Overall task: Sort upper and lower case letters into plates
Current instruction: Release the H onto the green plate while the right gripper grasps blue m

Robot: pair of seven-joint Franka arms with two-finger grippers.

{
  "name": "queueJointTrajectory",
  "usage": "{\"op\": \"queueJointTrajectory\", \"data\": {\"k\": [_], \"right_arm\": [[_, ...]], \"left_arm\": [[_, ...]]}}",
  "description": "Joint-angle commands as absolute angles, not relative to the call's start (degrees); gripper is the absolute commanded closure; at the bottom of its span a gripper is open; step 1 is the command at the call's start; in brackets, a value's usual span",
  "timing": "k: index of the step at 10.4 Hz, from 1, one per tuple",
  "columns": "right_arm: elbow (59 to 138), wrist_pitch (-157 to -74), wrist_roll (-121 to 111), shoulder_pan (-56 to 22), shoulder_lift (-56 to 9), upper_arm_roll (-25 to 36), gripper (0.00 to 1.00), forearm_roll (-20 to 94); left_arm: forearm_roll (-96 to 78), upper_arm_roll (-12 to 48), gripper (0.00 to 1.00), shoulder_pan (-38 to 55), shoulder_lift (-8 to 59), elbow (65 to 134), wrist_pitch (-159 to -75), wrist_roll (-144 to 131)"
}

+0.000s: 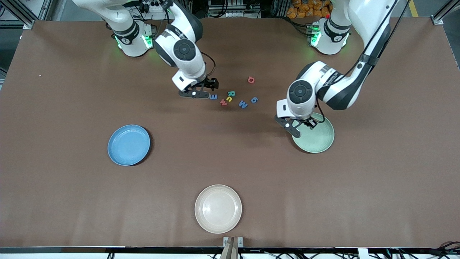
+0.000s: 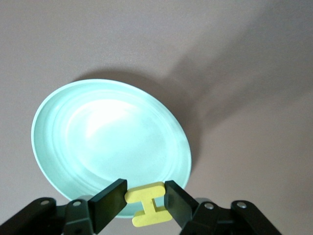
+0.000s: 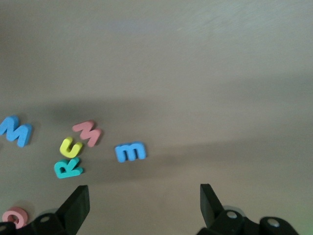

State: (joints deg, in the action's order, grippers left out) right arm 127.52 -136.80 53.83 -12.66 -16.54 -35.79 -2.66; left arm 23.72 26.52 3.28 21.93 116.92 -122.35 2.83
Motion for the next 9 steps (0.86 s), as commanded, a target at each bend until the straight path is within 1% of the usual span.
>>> {"op": "queueJointTrajectory", "data": {"k": [1,3,4,5,9], "right_arm": [[126.9,-140.8,59.3,-15.2,-21.8,-36.3,0.01,-9.9],[126.4,-141.1,63.6,-16.6,-25.4,-36.1,0.07,-20.0],[126.3,-142.6,65.7,-16.8,-26.9,-36.1,0.09,-22.4],[126.2,-143.9,66.3,-17.0,-27.9,-36.1,0.10,-23.3],[124.6,-144.0,66.4,-17.1,-30.1,-35.8,0.16,-25.5]], "left_arm": [[25.1,27.2,0.90,-1.0,19.6,125.0,-132.5,4.9],[25.1,27.2,0.89,-1.0,19.5,125.5,-133.1,5.1],[25.1,27.2,0.71,-1.0,19.4,125.5,-133.1,5.2],[25.1,27.2,0.01,-1.0,19.4,125.5,-133.1,5.2],[24.9,28.0,0.00,-1.0,19.4,125.2,-133.1,4.1]]}}
